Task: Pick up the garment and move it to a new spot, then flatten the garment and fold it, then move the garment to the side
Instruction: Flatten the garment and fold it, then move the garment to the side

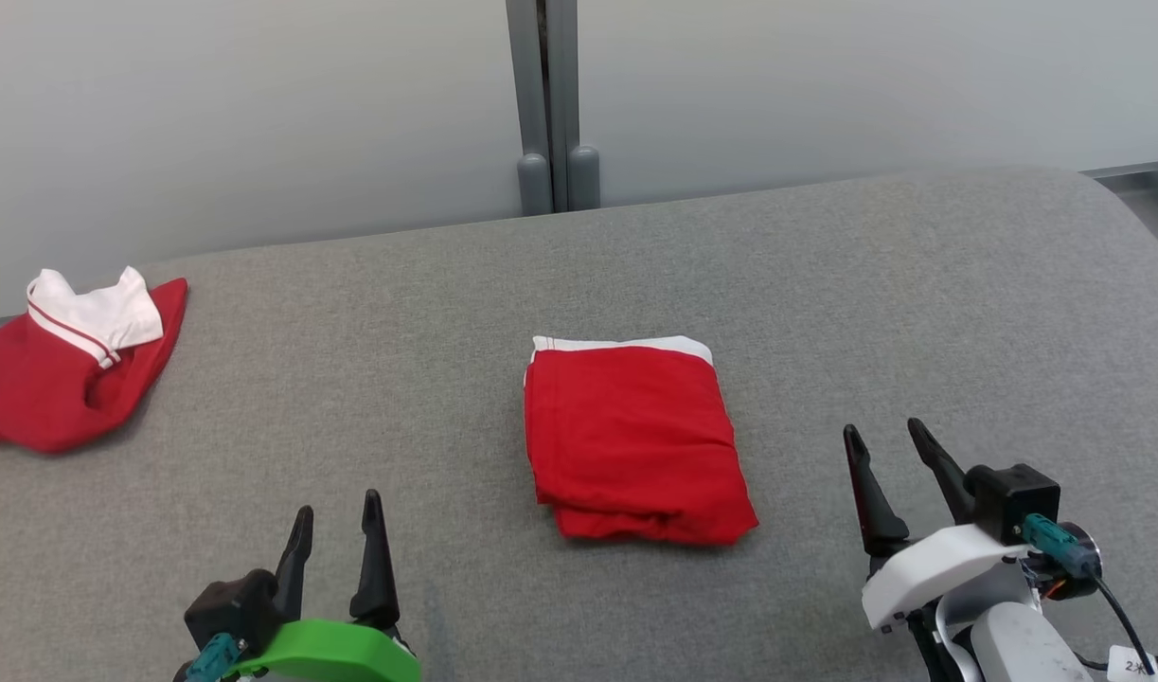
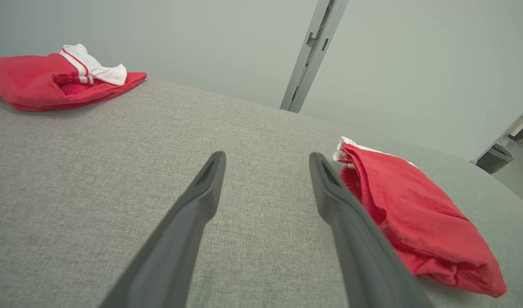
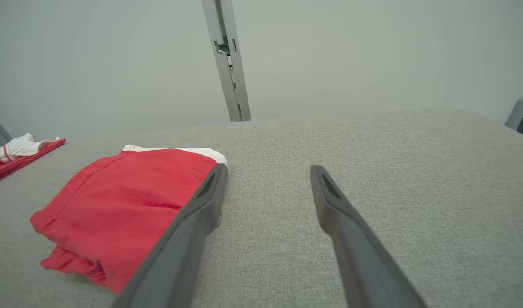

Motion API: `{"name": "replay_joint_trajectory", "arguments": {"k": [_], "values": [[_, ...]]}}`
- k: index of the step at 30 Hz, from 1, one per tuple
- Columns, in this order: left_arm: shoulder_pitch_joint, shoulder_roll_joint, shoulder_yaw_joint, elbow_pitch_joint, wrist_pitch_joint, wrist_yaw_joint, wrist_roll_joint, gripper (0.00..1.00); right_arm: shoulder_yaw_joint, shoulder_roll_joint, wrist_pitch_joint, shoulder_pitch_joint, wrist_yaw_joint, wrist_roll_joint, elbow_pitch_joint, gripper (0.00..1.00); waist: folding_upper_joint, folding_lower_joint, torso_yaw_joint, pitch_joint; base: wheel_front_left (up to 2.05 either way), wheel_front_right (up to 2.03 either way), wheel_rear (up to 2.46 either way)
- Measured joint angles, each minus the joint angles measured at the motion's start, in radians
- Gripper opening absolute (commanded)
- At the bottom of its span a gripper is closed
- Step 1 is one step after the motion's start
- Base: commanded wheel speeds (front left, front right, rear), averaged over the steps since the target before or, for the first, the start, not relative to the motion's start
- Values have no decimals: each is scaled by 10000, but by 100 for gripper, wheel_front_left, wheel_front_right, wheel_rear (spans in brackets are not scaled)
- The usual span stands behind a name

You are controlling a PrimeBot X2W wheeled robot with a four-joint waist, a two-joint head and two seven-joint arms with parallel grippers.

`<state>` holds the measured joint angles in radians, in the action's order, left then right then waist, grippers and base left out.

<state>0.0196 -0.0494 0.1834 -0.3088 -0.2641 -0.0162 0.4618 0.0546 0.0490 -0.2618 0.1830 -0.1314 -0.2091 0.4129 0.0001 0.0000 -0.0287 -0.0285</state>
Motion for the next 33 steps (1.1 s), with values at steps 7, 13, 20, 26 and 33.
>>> {"name": "replay_joint_trajectory", "arguments": {"k": [7, 13, 20, 26, 33], "values": [[-316, 0, -151, 127, 0, 35, -159, 100, -44, 0, 0, -360, 0, -259, -418, 100, 0, 0, -7, -13, 0, 0, 0], [-349, 0, -163, 182, 0, 36, -198, 100, -132, 0, 0, -457, 0, -313, -466, 100, 0, 0, 65, -5, 0, 0, 0], [-361, 0, -146, 207, 0, 65, -198, 100, -90, -2, 2, -457, 0, -322, -414, 100, 0, 0, 79, 35, 0, 0, 0], [-364, 0, -105, 207, 0, 73, -199, 100, -115, -2, 2, -456, 0, -284, -295, 100, 0, 0, 90, 79, 0, 0, 0], [-360, 0, -27, 165, 0, 77, -326, 100, -35, 2, 2, -117, 0, -63, 119, 100, 0, 0, 183, 157, 0, 0, 0]]}}
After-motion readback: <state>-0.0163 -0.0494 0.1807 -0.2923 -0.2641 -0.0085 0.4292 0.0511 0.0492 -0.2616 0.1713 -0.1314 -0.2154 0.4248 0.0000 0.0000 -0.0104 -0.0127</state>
